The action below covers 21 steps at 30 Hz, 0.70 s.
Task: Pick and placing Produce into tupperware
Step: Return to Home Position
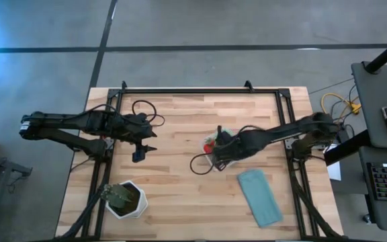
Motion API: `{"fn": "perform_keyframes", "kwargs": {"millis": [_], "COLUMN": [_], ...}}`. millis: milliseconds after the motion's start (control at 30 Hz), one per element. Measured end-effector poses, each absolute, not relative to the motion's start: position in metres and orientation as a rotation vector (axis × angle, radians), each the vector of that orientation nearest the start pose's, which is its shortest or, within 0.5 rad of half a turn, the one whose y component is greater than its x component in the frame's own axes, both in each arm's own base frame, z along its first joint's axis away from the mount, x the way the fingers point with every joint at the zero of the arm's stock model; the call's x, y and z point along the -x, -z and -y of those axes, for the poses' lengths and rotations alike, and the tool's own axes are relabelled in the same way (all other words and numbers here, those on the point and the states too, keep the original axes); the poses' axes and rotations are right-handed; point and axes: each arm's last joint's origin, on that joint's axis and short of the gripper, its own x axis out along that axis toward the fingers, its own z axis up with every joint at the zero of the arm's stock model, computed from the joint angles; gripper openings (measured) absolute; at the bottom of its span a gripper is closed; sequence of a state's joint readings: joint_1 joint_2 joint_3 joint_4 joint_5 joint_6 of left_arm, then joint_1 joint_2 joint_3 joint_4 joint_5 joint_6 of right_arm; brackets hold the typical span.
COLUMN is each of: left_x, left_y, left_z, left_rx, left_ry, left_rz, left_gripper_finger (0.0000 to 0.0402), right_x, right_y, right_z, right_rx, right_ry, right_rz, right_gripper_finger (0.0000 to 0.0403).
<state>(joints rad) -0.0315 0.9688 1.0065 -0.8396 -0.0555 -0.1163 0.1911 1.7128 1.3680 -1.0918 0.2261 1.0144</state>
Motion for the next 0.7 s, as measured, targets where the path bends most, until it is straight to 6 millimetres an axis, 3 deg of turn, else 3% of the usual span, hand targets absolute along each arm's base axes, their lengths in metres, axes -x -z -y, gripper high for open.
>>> {"fn": "perform_keyframes", "kwargs": {"millis": [167,267,367,467,533,600,700], "left_x": [-0.179,-0.174,-0.167,-0.159,-0.155,-0.147,-0.140], "left_y": [-0.333,-0.345,-0.360,-0.372,-0.384,-0.391,-0.381], "left_z": [0.004,0.004,0.004,0.007,0.010,0.013,0.014], "left_rx": [0.080,0.125,0.282,0.315,0.328,0.314,0.315], "left_ry": [-0.069,-0.084,-0.131,-0.009,0.137,0.247,0.304], "left_rz": [-0.762,-0.737,-0.666,-0.590,-0.467,-0.346,-0.191], "left_gripper_finger": [0.0246,0.0246,0.0246,0.0246,0.0246,0.0246,0.0246], "right_x": [-0.305,-0.293,-0.274,-0.256,-0.247,-0.240,-0.232], "right_y": [-0.326,-0.374,-0.422,-0.461,-0.473,-0.477,-0.457], "right_z": [-0.061,-0.056,-0.052,-0.065,-0.075,-0.078,-0.080], "right_rx": [-0.511,-0.591,-0.730,-0.561,-0.428,-0.416,-0.427], "right_ry": [0.632,0.580,0.530,0.321,0.215,0.171,0.186], "right_rz": [-0.908,-0.760,-0.576,-0.449,-0.405,-0.389,-0.431], "right_gripper_finger": [0.0177,0.0175,0.0171,0.0169,0.0169,0.0169,0.0167]}}
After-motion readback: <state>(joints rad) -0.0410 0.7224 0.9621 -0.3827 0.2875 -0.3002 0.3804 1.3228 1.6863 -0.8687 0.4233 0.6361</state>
